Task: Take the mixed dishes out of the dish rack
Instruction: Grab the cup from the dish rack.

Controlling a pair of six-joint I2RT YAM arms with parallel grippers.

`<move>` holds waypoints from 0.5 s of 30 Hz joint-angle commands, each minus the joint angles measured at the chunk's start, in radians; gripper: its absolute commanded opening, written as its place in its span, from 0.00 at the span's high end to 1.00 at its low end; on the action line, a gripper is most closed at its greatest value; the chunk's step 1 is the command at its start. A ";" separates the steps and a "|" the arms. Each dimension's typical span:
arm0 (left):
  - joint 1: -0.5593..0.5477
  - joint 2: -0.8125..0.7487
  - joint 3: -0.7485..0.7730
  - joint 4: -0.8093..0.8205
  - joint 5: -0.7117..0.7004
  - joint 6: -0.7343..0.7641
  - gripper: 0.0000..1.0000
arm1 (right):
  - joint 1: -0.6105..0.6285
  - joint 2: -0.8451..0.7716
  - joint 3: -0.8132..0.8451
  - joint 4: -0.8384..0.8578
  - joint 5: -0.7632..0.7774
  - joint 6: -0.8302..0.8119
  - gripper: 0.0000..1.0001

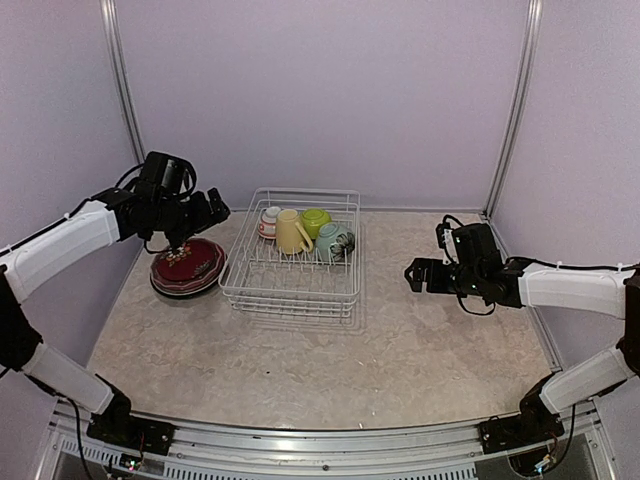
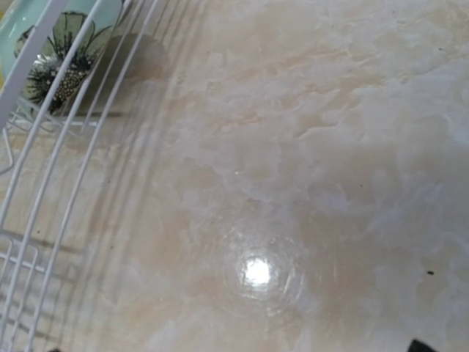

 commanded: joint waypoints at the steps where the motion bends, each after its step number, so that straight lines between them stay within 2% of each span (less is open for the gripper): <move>1: -0.098 0.081 0.122 -0.022 -0.103 0.106 0.01 | 0.014 -0.012 0.003 0.011 -0.003 -0.002 0.00; 7: -0.199 0.258 0.303 -0.043 -0.060 0.177 0.01 | 0.014 -0.023 -0.007 0.003 0.005 -0.002 0.00; 15: -0.220 0.495 0.543 -0.126 -0.009 0.202 0.01 | 0.013 -0.075 -0.027 -0.022 0.040 -0.007 0.00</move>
